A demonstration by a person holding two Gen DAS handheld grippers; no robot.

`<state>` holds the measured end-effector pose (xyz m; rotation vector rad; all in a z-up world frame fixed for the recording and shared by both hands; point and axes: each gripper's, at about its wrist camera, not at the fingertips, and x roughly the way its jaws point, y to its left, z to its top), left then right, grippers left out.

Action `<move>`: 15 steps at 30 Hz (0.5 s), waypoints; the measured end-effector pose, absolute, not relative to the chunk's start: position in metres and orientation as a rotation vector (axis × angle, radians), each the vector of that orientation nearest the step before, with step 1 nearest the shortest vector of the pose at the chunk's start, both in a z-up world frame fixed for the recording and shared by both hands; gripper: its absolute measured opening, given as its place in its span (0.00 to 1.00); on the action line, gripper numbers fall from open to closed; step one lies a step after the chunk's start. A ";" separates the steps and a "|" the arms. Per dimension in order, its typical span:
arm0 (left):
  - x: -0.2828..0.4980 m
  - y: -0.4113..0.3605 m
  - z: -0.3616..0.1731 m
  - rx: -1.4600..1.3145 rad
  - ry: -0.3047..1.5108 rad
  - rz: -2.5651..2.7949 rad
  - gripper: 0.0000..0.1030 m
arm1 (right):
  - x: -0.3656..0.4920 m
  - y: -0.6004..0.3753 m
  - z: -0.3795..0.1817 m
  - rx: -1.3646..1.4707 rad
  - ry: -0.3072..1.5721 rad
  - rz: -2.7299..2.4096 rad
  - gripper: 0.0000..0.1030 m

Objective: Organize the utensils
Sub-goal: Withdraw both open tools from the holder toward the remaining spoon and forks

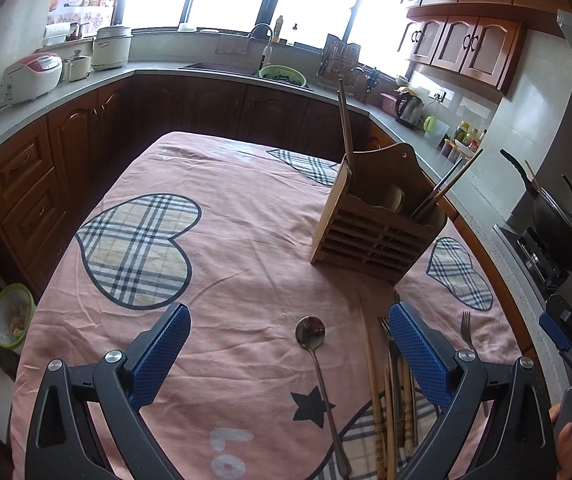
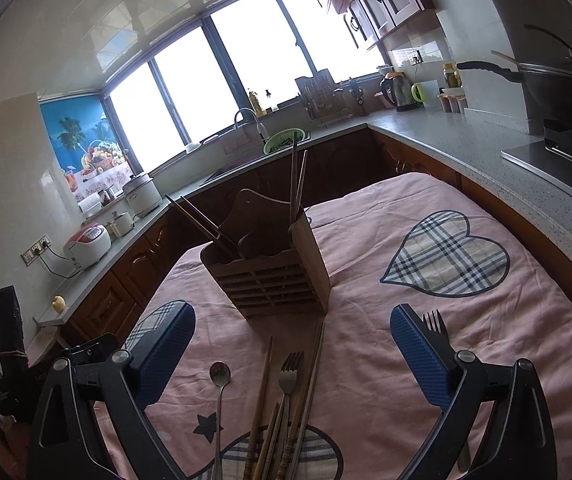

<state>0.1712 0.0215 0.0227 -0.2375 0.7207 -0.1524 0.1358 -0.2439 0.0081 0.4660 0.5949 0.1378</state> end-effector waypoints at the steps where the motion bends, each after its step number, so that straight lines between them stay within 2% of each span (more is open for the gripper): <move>1: 0.171 0.020 0.022 -0.234 0.725 -0.154 0.98 | 0.136 -0.244 0.006 0.465 0.600 0.134 0.96; 15: 0.198 -0.009 0.005 -0.165 0.787 -0.164 0.97 | 0.148 -0.250 -0.014 0.469 0.651 0.110 0.96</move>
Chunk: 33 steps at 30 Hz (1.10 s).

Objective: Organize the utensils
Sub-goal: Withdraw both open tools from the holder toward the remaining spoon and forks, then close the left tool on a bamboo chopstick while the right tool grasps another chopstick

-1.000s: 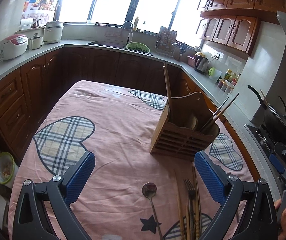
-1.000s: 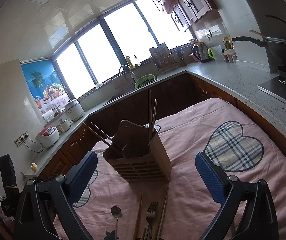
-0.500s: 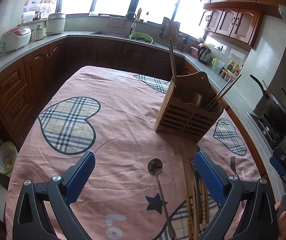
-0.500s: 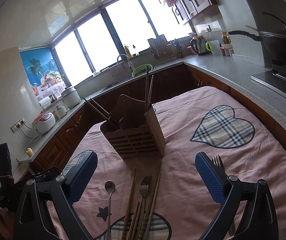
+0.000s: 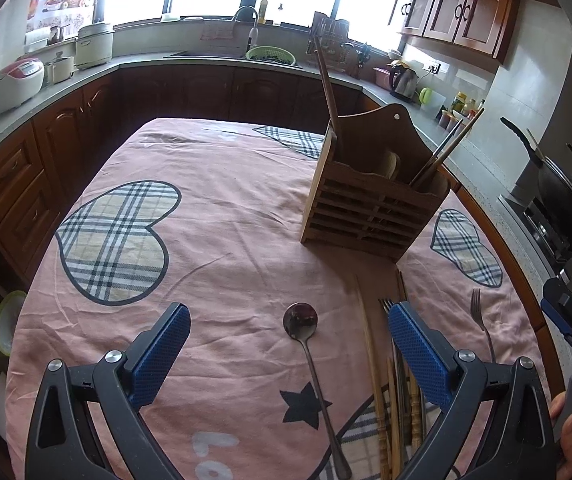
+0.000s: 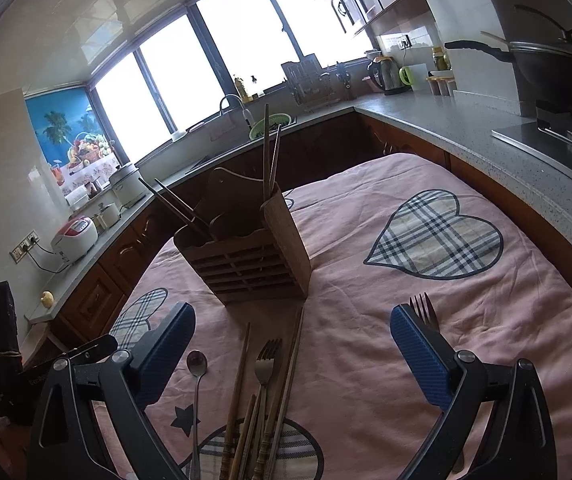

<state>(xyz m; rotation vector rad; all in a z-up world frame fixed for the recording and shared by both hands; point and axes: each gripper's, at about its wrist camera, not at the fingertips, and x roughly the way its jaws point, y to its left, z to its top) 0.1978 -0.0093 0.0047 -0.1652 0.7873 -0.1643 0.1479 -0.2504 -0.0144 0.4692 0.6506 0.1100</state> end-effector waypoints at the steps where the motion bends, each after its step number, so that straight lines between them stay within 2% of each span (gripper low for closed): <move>1: 0.201 -0.012 0.003 -0.156 0.793 -0.161 0.97 | 0.150 -0.250 -0.016 0.467 0.654 0.111 0.96; 7: 0.217 -0.028 -0.008 -0.115 0.820 -0.178 0.95 | 0.162 -0.249 -0.028 0.442 0.691 0.116 0.95; 8: 0.220 -0.032 -0.010 -0.109 0.822 -0.181 0.91 | 0.165 -0.248 -0.030 0.437 0.698 0.119 0.95; 9: 0.224 -0.035 -0.012 -0.099 0.827 -0.184 0.89 | 0.168 -0.247 -0.032 0.432 0.705 0.122 0.92; 12: 0.238 -0.047 -0.022 -0.080 0.861 -0.197 0.74 | 0.180 -0.246 -0.042 0.426 0.745 0.129 0.78; 16: 0.256 -0.061 -0.033 -0.059 0.895 -0.216 0.65 | 0.197 -0.243 -0.060 0.424 0.808 0.146 0.59; 21: 0.280 -0.078 -0.048 -0.037 0.930 -0.235 0.56 | 0.220 -0.235 -0.082 0.413 0.882 0.169 0.41; 28: 0.307 -0.092 -0.066 -0.030 0.968 -0.252 0.48 | 0.246 -0.225 -0.102 0.388 0.946 0.199 0.28; 33: 0.320 -0.100 -0.077 -0.023 0.991 -0.265 0.41 | 0.257 -0.218 -0.110 0.357 0.972 0.211 0.22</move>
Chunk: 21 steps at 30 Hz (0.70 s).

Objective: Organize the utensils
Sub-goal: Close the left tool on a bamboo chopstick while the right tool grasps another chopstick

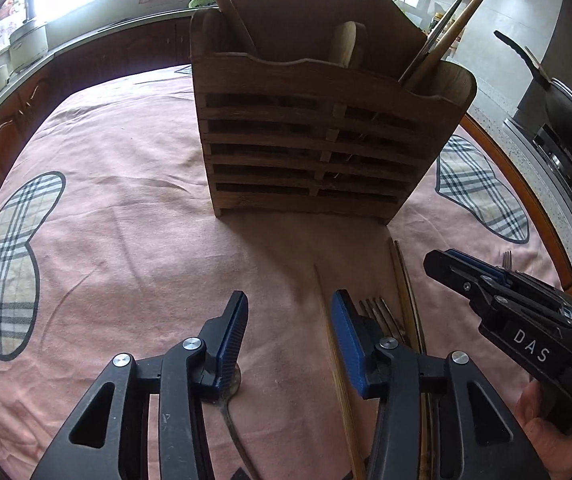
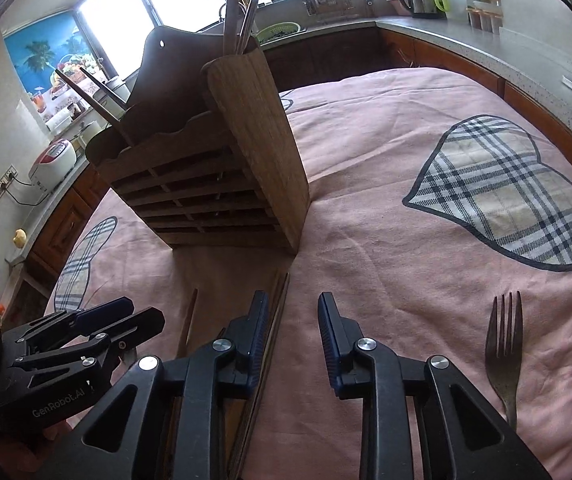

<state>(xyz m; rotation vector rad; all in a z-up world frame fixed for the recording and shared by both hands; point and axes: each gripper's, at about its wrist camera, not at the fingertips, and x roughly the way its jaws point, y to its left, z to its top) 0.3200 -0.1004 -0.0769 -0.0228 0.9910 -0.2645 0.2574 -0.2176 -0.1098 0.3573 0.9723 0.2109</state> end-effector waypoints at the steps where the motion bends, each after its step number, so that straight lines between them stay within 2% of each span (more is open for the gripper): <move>1: 0.322 -0.102 -0.080 -0.022 0.996 -0.267 0.39 | 0.260 -0.216 -0.112 0.350 0.979 0.212 0.22; 4: 0.330 -0.106 -0.088 -0.020 1.015 -0.274 0.36 | 0.266 -0.210 -0.118 0.316 1.007 0.204 0.17; 10: 0.336 -0.113 -0.099 0.012 1.019 -0.287 0.34 | 0.273 -0.203 -0.125 0.272 1.025 0.212 0.14; 21: 0.345 -0.120 -0.101 0.076 1.025 -0.316 0.33 | 0.284 -0.187 -0.124 0.192 1.043 0.252 0.14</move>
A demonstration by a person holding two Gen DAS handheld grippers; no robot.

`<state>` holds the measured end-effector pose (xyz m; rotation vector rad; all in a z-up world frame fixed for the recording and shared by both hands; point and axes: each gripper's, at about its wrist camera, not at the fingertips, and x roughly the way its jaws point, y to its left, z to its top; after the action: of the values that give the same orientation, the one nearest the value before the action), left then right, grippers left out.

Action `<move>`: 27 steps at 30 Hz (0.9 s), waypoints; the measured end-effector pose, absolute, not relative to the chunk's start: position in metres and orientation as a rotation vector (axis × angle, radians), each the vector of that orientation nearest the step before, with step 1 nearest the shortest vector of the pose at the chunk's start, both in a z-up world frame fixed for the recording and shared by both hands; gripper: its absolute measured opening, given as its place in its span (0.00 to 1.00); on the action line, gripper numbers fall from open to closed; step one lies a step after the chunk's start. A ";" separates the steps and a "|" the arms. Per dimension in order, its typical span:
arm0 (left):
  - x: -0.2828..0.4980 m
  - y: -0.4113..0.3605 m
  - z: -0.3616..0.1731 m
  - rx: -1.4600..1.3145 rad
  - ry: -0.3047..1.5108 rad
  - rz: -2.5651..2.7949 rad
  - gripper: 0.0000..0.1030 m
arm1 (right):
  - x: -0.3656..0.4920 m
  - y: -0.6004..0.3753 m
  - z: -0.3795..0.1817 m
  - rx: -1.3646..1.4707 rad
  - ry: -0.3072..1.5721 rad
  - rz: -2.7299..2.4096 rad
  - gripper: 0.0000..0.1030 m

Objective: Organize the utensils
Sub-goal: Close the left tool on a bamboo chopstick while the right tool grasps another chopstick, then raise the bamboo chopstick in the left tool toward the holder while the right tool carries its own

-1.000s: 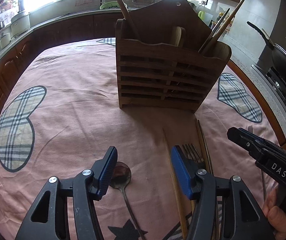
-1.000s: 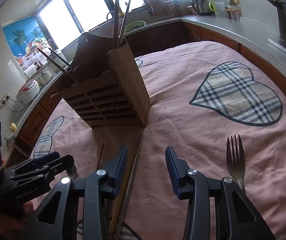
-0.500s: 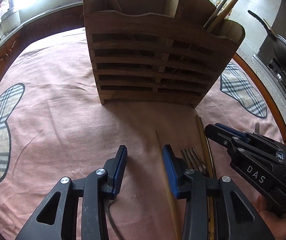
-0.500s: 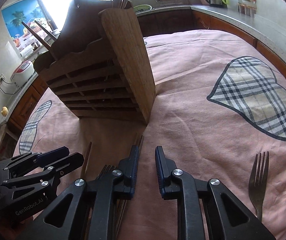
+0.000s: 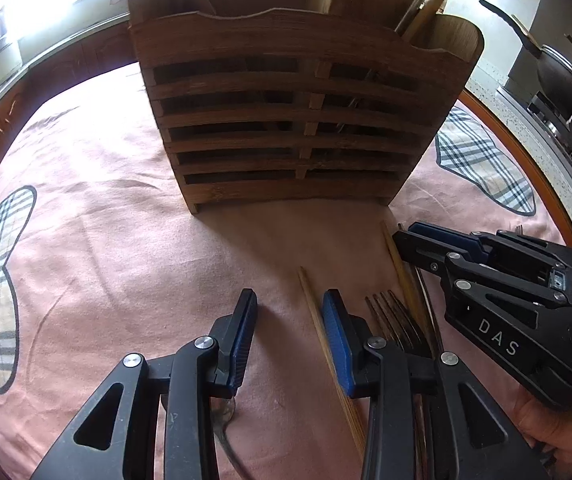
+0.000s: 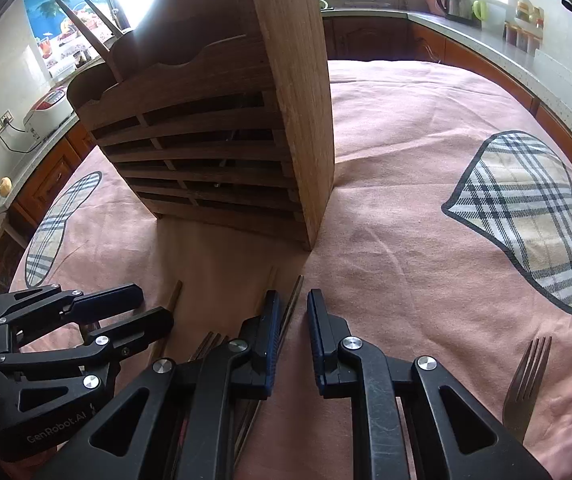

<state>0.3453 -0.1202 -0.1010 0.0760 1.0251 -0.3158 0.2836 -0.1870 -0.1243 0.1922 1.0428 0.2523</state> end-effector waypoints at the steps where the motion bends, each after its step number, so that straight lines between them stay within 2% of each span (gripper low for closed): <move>1: 0.345 -0.122 -0.101 0.092 1.016 -0.314 0.33 | 0.285 -0.186 -0.125 0.190 1.041 0.256 0.14; 3: 0.344 -0.126 -0.102 0.132 0.997 -0.304 0.27 | 0.287 -0.186 -0.125 0.179 1.041 0.260 0.13; 4: 0.343 -0.127 -0.103 0.140 0.993 -0.305 0.21 | 0.287 -0.187 -0.125 0.172 1.042 0.257 0.08; 5: 0.342 -0.126 -0.103 0.131 0.996 -0.315 0.12 | 0.286 -0.188 -0.125 0.184 1.044 0.264 0.08; 6: 0.342 -0.125 -0.102 0.114 1.003 -0.327 0.07 | 0.284 -0.190 -0.125 0.204 1.047 0.268 0.07; 11: 0.331 -0.109 -0.089 0.029 0.983 -0.345 0.05 | 0.265 -0.201 -0.110 0.295 1.006 0.274 0.05; 27: 0.244 -0.030 0.001 -0.172 0.826 -0.404 0.04 | 0.212 -0.223 -0.014 0.383 0.782 0.309 0.04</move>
<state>0.2440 -0.0302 0.0014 -0.1723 0.8262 -0.4041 0.2120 -0.2231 -0.0145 0.3831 0.7815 0.3090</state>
